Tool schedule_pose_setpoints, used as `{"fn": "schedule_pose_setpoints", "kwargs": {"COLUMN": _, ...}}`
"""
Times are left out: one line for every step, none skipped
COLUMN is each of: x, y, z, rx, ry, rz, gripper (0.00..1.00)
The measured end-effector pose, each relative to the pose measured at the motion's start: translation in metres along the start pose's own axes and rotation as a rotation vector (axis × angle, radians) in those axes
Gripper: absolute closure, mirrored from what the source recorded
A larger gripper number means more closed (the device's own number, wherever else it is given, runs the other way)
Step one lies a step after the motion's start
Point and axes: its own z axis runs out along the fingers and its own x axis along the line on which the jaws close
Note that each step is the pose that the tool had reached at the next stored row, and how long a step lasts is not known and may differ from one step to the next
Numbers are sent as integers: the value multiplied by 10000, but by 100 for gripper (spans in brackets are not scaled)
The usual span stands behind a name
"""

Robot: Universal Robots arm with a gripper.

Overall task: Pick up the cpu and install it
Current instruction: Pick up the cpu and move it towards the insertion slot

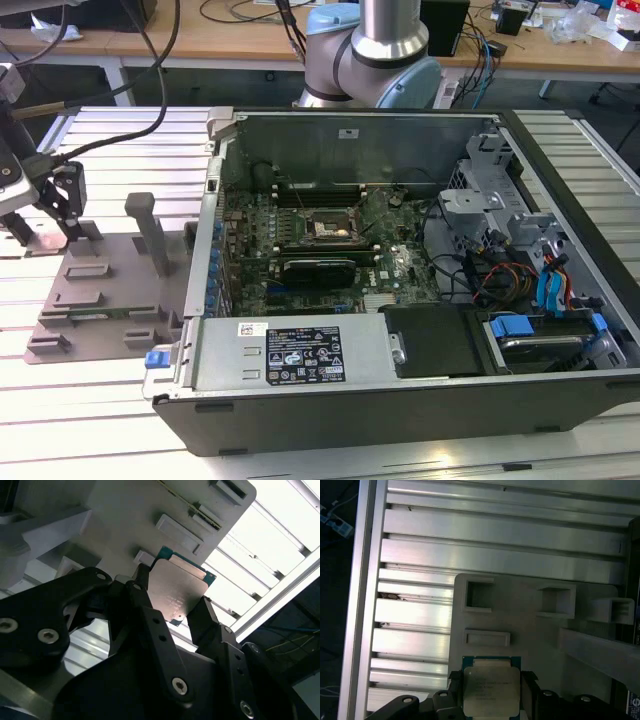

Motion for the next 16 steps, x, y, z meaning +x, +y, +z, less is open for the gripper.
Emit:
{"fn": "schedule_pose_setpoints", "kwargs": {"x": 0, "y": 0, "z": -16, "rx": -1, "ry": 0, "rz": 0, "gripper": 45}}
{"fn": "schedule_pose_setpoints", "kwargs": {"x": 0, "y": 0, "z": -33, "rx": 0, "ry": 0, "rz": 0, "gripper": 45}}
{"fn": "schedule_pose_setpoints", "kwargs": {"x": -1, "y": 0, "z": -50, "rx": 0, "ry": 1, "rz": 0, "gripper": 45}}
{"fn": "schedule_pose_setpoints", "kwargs": {"x": -1, "y": 0, "z": -67, "rx": 0, "ry": 1, "rz": 0, "gripper": 45}}
{"fn": "schedule_pose_setpoints", "kwargs": {"x": -1, "y": 0, "z": -77, "rx": 0, "ry": 1, "rz": 0, "gripper": 45}}
{"fn": "schedule_pose_setpoints", "kwargs": {"x": -1, "y": 1, "z": -93, "rx": 0, "ry": 0, "rz": 0, "gripper": 45}}
{"fn": "schedule_pose_setpoints", "kwargs": {"x": -2, "y": 1, "z": -115, "rx": 0, "ry": 0, "rz": 0, "gripper": 45}}
{"fn": "schedule_pose_setpoints", "kwargs": {"x": -2, "y": 1, "z": -133, "rx": 0, "ry": 1, "rz": 0, "gripper": 45}}
{"fn": "schedule_pose_setpoints", "kwargs": {"x": -2, "y": 1, "z": -145, "rx": 0, "ry": 0, "rz": 0, "gripper": 45}}
{"fn": "schedule_pose_setpoints", "kwargs": {"x": -2, "y": 1, "z": -160, "rx": -1, "ry": 0, "rz": 0, "gripper": 45}}
{"fn": "schedule_pose_setpoints", "kwargs": {"x": -3, "y": 1, "z": -176, "rx": 0, "ry": 0, "rz": 0, "gripper": 45}}
{"fn": "schedule_pose_setpoints", "kwargs": {"x": -3, "y": 1, "z": -195, "rx": 0, "ry": 1, "rz": -1, "gripper": 45}}
{"fn": "schedule_pose_setpoints", "kwargs": {"x": -3, "y": 1, "z": -214, "rx": 0, "ry": 0, "rz": 0, "gripper": 45}}
{"fn": "schedule_pose_setpoints", "kwargs": {"x": -4, "y": 1, "z": -236, "rx": 0, "ry": 0, "rz": 0, "gripper": 45}}
{"fn": "schedule_pose_setpoints", "kwargs": {"x": -4, "y": 2, "z": -248, "rx": -1, "ry": 0, "rz": 0, "gripper": 45}}
{"fn": "schedule_pose_setpoints", "kwargs": {"x": -4, "y": 1, "z": -262, "rx": 0, "ry": 0, "rz": 0, "gripper": 45}}
